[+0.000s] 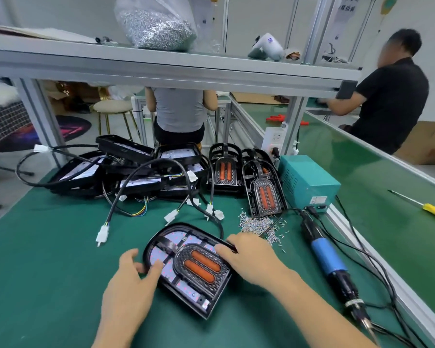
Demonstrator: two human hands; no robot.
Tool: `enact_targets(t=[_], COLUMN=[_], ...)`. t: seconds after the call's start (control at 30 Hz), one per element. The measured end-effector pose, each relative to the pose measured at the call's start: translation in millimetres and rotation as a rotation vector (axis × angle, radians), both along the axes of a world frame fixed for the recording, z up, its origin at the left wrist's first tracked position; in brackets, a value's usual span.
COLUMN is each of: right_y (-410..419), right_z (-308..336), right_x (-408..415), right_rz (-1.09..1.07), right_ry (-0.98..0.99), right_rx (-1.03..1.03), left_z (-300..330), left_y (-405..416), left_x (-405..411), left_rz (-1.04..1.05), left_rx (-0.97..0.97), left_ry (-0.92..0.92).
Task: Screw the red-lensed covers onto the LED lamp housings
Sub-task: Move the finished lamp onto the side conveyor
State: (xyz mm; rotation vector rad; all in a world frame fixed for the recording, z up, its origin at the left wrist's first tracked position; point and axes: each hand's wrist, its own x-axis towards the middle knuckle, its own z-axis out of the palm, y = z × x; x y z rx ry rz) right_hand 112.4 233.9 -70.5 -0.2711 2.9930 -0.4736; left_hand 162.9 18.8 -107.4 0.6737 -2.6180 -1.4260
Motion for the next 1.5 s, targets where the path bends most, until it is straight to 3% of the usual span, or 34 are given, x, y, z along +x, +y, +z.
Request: enact_targets(t=[0.17,0.33,0.43,0.57,0.67,0.83,0.93,1.0,1.07,1.13,1.2,1.33,1.5], right_y=[-7.4,-1.9,-4.5,-5.4,-2.0,16.5,31.0,39.6,47.0,52.0,54.0,52.3,52.2], right_z=[-4.9,-1.4,1.3,11.4,25.6,56.2,71.8,76.8,78.7,79.9,79.1,76.1,74.0], right_x=[1.5,13.1,25.2,34.9,35.1,21.5,7.7,-1.6,-10.4,-16.4,-20.5,-24.9,-27.8], right_rz=[0.043,0.011,0.000,0.035,0.022,0.076,0.056,0.010,-0.041,-0.089,-0.117,-0.142,-0.173], right_ry=[0.014,-0.065,0.042,0.165,0.163,-0.152,-0.193,-0.183,-0.185,-0.207,-0.227,-0.240,-0.237], right_rx=[-0.012,-0.455,-0.725,-0.866,-0.977,-1.225,-1.400,-1.486,-1.576,-1.660,-1.701,-1.710,-1.706], left_z=[-1.4,-0.8,4.7,13.5,26.6,60.2,85.2,89.9,83.8,70.4,55.4,19.2,1.0], left_y=[15.0,21.4,34.0,56.6,63.6,76.6,68.8,53.1,29.0,6.2,-5.3,-9.1,-15.8], left_x=[-2.2,2.8,4.0,8.1,3.8,-12.0,-25.8,-43.0,-67.8,-90.8,-104.2,-108.3,-107.6], left_rz=[0.058,0.141,0.078,-0.069,-0.138,-0.242,-0.441,-0.361,-0.121,-0.036,-0.079,-0.218,-0.137], left_rx=[0.287,0.593,0.877,1.227,1.288,1.246,1.082,0.745,0.245,-0.192,-0.437,-0.608,-0.657], left_ry=[0.072,0.229,0.269,0.245,0.286,0.360,0.434,0.514,0.544,0.381,0.191,0.037,0.213])
